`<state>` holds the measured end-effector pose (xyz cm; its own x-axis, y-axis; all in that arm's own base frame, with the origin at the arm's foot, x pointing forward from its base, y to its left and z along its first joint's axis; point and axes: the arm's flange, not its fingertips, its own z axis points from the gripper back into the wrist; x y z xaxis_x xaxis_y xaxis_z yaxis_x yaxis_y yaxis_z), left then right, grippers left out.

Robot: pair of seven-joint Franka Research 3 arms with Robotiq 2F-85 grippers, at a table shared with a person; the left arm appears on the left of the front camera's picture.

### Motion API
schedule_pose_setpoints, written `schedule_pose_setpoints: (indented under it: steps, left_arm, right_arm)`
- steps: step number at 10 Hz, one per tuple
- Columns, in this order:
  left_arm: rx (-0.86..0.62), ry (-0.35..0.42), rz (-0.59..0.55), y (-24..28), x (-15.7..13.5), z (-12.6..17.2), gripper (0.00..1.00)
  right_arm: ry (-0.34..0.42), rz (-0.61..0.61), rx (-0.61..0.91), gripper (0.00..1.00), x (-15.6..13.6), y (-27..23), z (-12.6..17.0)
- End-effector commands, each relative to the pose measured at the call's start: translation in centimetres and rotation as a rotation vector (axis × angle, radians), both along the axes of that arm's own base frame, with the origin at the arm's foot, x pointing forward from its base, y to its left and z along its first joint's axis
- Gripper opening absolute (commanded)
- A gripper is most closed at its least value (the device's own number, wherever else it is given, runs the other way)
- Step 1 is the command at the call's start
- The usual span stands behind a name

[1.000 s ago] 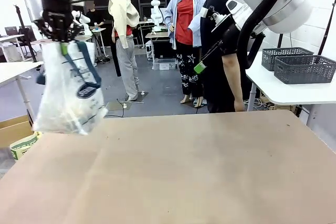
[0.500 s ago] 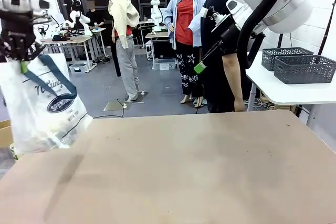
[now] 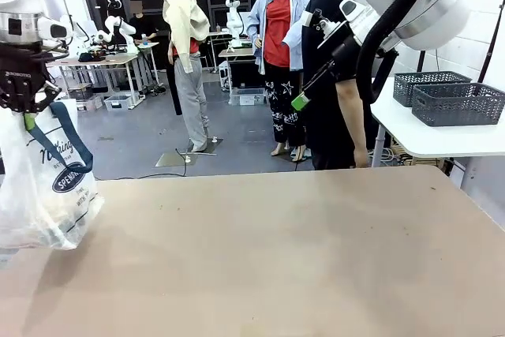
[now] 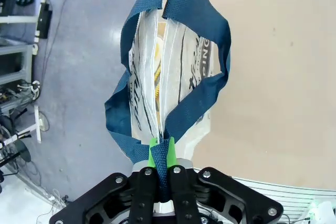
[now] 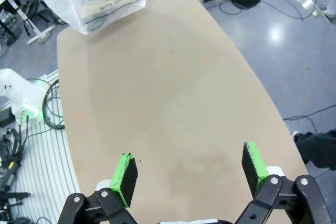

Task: Transfer purchased items from the store into the shopping bag.
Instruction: Move the Reusable shopping bag to the right side of the table.

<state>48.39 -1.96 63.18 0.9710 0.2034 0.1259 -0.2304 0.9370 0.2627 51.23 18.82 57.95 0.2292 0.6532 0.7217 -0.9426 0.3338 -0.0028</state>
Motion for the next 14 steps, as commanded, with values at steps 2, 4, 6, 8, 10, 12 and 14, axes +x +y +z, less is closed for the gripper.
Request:
schedule_pose_setpoints:
  steps: [2, 4, 6, 8, 10, 12, 14]
  left_arm:
    - [-0.015, -0.004, 0.024, 0.9, 1.3, -1.3, 0.00]
    - [0.026, -0.065, 0.094, 1.7, 2.9, -2.7, 0.00]
    - [0.019, -0.116, 0.129, 2.8, 3.2, -3.2, 0.00]
    - [0.040, -0.129, 0.165, 3.6, 3.3, -3.5, 0.00]
    - [0.042, -0.106, 0.151, 4.3, 3.5, -4.6, 0.00]
    - [0.025, -0.053, 0.111, 5.6, 3.2, -6.3, 0.00]
    - [-0.004, -0.053, 0.117, 6.4, 2.9, -7.0, 0.00]
  right_arm:
    - [-0.002, -0.002, -0.014, 1.00, 0.0, 0.0, 0.0]
    - [-0.002, -0.002, -0.014, 1.00, 0.0, 0.0, 0.0]
    - [-0.002, -0.002, -0.014, 1.00, 0.0, 0.0, 0.0]
    - [-0.002, -0.002, -0.014, 1.00, 0.0, 0.0, 0.0]
    - [-0.002, -0.002, -0.014, 1.00, 0.0, 0.0, 0.0]
    - [-0.002, -0.002, -0.014, 1.00, 0.0, 0.0, 0.0]
    - [-0.002, -0.002, -0.014, 1.00, 0.0, 0.0, 0.0]
